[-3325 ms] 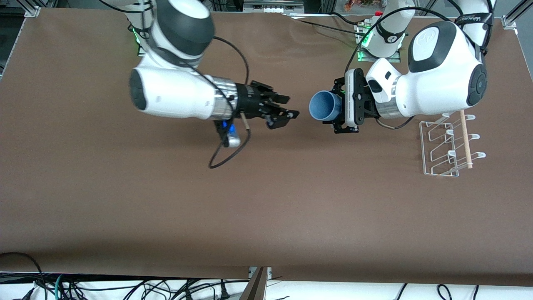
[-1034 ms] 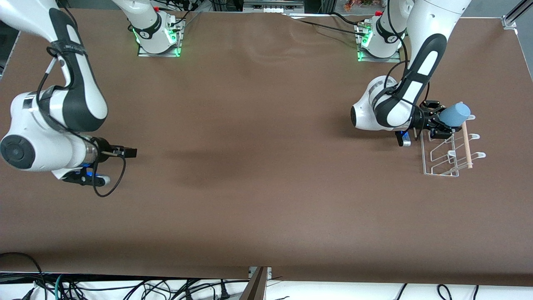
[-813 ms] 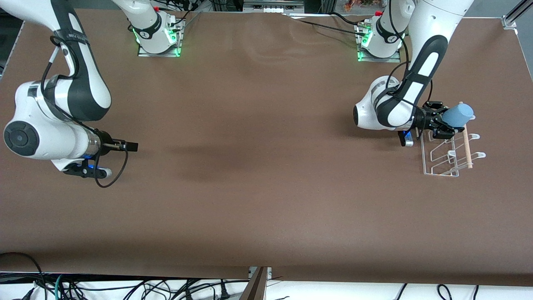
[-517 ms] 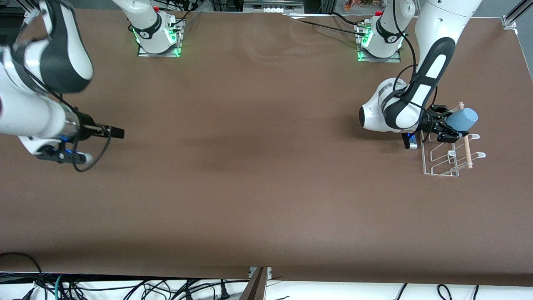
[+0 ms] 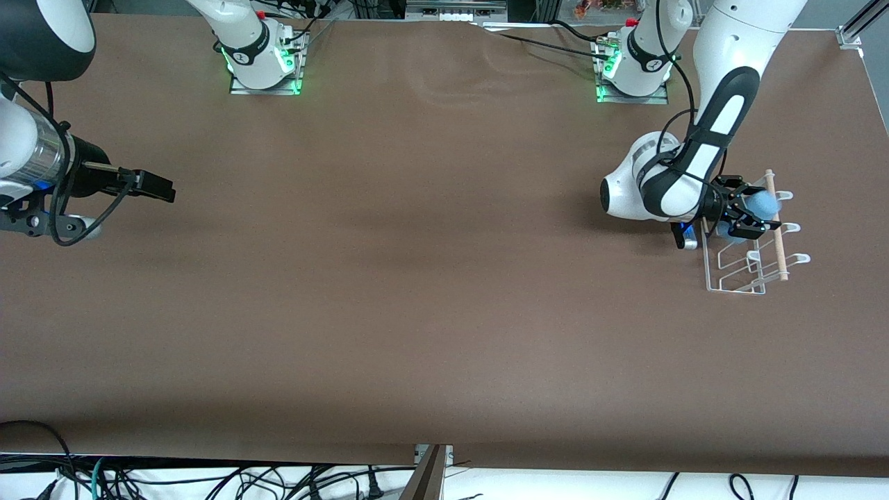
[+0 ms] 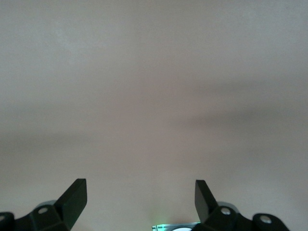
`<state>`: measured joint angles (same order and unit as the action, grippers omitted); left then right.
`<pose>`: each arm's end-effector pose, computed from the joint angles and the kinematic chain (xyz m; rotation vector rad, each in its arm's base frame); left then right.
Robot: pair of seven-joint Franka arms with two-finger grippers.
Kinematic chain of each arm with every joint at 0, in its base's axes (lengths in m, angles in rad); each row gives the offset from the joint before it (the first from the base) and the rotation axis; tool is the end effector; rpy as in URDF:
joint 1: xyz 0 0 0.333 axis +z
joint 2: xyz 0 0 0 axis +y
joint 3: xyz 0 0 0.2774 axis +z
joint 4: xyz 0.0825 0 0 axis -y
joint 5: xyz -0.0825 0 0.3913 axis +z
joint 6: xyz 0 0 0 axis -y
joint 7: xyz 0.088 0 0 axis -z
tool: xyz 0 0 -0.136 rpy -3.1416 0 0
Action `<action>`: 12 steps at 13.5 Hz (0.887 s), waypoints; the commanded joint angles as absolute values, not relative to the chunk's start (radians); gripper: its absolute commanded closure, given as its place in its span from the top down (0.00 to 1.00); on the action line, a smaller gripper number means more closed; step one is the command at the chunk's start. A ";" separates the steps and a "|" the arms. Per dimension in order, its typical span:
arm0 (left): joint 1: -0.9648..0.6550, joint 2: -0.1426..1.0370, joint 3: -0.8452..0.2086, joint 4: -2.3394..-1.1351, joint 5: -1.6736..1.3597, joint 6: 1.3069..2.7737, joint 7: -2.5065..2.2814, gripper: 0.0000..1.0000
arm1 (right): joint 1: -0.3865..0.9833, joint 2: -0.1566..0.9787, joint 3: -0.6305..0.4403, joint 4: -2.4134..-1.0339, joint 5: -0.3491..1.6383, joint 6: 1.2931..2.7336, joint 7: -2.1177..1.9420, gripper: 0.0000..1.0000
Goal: Transfer cup to left arm and place on rack
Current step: 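Lower the cup onto a rack peg with the left gripper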
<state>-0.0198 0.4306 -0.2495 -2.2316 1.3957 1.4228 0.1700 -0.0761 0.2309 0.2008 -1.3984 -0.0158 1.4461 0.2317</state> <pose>0.4720 0.0131 0.1614 -1.3606 1.0383 0.9549 0.5972 0.0619 0.4963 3.1222 -0.1698 -0.2840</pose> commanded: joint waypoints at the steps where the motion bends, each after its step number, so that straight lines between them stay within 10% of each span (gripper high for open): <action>1: -0.008 0.419 -0.255 -2.243 1.428 1.431 0.121 1.00 | -0.060 0.253 0.206 -1.361 -0.006 1.425 0.227 0.99; 12: 0.075 0.347 -0.250 -1.788 0.731 1.384 0.101 1.00 | -0.054 0.052 0.196 -1.501 -0.006 1.414 0.183 0.99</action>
<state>0.0669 0.3394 -0.2498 -1.8916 0.8381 1.4229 0.0878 -0.0598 0.1386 0.2041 -1.3969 -0.0158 1.3825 0.2137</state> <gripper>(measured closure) 0.000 0.009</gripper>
